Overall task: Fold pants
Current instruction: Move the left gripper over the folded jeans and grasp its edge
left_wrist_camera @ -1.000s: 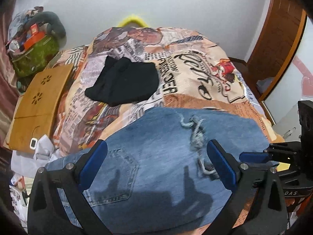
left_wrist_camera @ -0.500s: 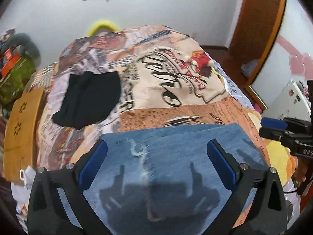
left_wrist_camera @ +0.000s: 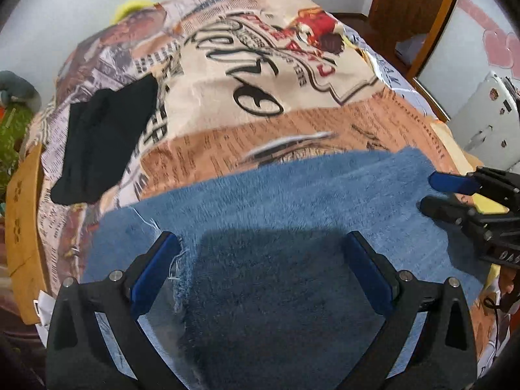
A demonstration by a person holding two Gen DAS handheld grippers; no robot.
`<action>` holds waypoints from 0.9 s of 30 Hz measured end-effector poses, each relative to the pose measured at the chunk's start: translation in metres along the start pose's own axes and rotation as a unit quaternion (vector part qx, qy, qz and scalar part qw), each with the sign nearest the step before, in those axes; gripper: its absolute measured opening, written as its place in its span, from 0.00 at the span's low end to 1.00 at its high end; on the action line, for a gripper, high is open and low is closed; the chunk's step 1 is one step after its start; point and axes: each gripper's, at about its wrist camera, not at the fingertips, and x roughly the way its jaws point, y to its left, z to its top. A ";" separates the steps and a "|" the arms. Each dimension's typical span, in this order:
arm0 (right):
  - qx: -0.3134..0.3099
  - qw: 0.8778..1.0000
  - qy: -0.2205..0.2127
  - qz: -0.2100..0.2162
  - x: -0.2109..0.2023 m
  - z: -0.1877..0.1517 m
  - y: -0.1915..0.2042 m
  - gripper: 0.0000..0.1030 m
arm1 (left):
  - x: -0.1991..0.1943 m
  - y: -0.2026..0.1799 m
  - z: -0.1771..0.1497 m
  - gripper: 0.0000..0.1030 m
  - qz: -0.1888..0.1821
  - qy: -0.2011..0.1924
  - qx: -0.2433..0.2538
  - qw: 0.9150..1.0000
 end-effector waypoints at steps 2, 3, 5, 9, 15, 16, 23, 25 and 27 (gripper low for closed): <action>-0.012 1.000 0.002 -0.003 0.001 -0.009 0.001 0.42 | -0.001 0.003 -0.006 1.00 -0.013 0.001 -0.003 1.000; -0.018 1.000 -0.006 -0.005 0.000 -0.012 0.001 0.44 | -0.001 0.003 -0.007 1.00 -0.015 0.002 -0.002 1.000; -0.024 1.000 -0.006 -0.009 -0.005 -0.018 0.001 0.47 | -0.003 0.006 -0.014 1.00 -0.022 0.002 -0.003 1.000; -0.016 1.000 -0.006 -0.008 -0.012 -0.031 -0.002 0.49 | -0.008 0.007 -0.025 1.00 -0.022 0.007 0.004 1.000; -0.006 1.000 -0.012 -0.019 -0.019 -0.047 0.000 0.50 | -0.021 0.017 -0.049 1.00 -0.022 0.007 -0.007 1.000; -0.004 1.000 -0.013 -0.020 -0.021 -0.049 0.001 0.50 | -0.023 0.019 -0.052 1.00 -0.023 0.006 -0.009 1.000; 0.013 0.999 -0.008 -0.034 -0.032 -0.056 0.003 0.52 | -0.042 0.039 -0.074 1.00 -0.007 0.000 -0.040 0.999; 0.014 0.999 -0.010 -0.040 -0.037 -0.054 0.005 0.52 | -0.048 0.046 -0.079 1.00 0.004 -0.004 -0.052 0.999; 0.009 0.999 -0.016 -0.046 -0.043 -0.051 0.010 0.52 | -0.057 0.056 -0.085 1.00 0.020 -0.009 -0.065 0.998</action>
